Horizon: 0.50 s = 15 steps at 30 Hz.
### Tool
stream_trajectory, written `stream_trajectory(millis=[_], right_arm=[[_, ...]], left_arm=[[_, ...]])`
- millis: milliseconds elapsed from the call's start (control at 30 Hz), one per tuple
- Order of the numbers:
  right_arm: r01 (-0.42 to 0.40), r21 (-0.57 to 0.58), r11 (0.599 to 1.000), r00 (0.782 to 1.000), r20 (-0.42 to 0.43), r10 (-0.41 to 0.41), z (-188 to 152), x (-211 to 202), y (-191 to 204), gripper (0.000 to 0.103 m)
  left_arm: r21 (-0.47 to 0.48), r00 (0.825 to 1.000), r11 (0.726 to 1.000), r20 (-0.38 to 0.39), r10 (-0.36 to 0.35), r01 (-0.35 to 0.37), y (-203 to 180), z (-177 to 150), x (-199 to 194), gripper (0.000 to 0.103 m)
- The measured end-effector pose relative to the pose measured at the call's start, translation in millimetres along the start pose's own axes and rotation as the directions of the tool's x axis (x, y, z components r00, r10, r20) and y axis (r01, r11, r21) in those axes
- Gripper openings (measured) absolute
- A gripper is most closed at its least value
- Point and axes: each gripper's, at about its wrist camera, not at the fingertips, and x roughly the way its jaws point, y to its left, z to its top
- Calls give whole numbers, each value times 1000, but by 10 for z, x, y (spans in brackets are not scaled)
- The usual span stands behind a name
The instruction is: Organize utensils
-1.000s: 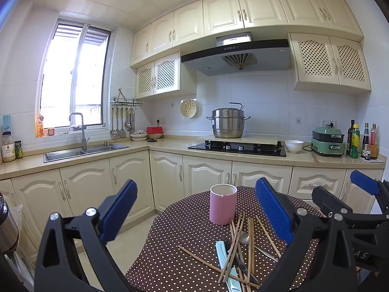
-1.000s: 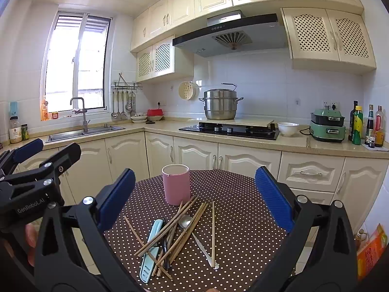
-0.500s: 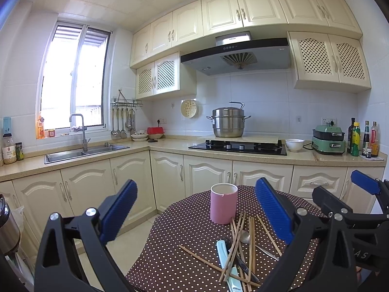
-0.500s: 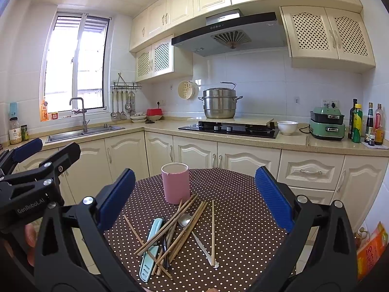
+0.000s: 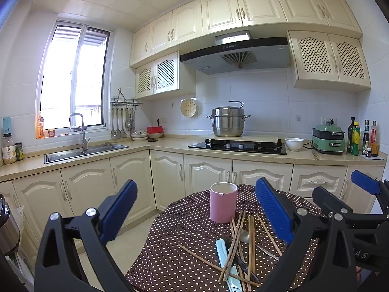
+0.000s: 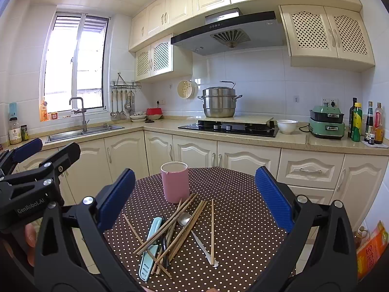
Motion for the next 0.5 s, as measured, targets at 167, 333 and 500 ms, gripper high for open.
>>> stream_trajectory(millis=[167,333,500], right_arm=[[-2,2,1000,1000,-4,2,-13,11,-22,97],[-2,2,1000,1000,-3,2,-15,13,-15,97],[-2,2,1000,1000,-5,2,-17,18,-12,97]], left_arm=[[-1,1000,1000,-4,0,0,-4,-13,-2,96],[-3,1000,1000,-6,1,-1,-8,-20,6,96],[-3,1000,1000,-5,3,-3,0,-21,5,96]])
